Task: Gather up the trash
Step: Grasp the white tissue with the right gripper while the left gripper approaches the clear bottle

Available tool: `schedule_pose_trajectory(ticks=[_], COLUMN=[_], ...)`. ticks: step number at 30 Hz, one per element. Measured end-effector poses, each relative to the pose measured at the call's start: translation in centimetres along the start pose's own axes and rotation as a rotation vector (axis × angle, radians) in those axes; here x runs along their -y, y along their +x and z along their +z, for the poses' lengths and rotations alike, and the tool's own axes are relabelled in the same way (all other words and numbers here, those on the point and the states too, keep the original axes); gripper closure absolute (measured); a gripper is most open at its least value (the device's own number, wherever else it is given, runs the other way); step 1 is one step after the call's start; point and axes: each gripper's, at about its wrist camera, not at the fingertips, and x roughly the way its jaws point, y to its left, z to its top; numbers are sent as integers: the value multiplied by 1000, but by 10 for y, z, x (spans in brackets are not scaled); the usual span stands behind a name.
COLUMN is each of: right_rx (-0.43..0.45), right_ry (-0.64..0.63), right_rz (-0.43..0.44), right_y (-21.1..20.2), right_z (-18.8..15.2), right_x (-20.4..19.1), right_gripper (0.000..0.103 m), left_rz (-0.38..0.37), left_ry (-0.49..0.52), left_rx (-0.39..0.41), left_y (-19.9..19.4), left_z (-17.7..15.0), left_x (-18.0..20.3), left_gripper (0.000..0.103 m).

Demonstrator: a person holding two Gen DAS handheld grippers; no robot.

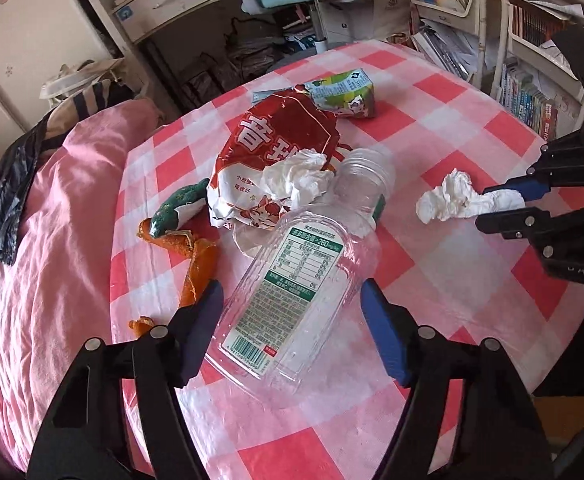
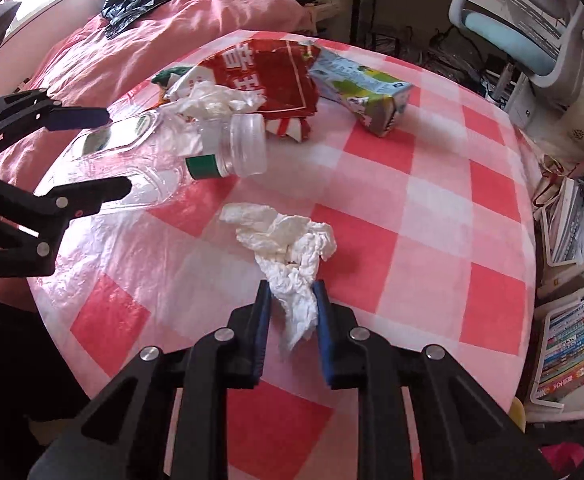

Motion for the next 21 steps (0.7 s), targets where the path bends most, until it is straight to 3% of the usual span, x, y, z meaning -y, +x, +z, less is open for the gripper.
schedule_pose_trajectory(ticks=[2,5,7,9,10,12,14,21], right_rx=[-8,20,15,-1,4,8,10,42], right_ry=[4,-44,-76,-85,-85,-76,-62,-13], right_rz=[25,9,10,26,29,37,40,54], right_y=[1,2,6,12,11,10,9,-1], right_z=[0,2,4,5,4,5,5,4], right_x=[-1,-16,-25,-28,-29,-28,-25,-13], right_gripper=[78,33,33,48,52,73,86,91], left_rz=[-13,-64,-48,-21,-4,8,19,-72], left_ry=[-22,-39,-12,4,10,15,17,-109], left_rx=[-15,-32,-24,-27,-25,-26,-20,25], left_y=[-5,-15,-17,-13,-11,-6,-5,-30], left_z=[-4,-12,-14,-12,-11,-7,-6,-13], left_x=[-1,-2,3,9,13,18,22,-3], left_gripper=[44,46,45,37,37,39,42,48])
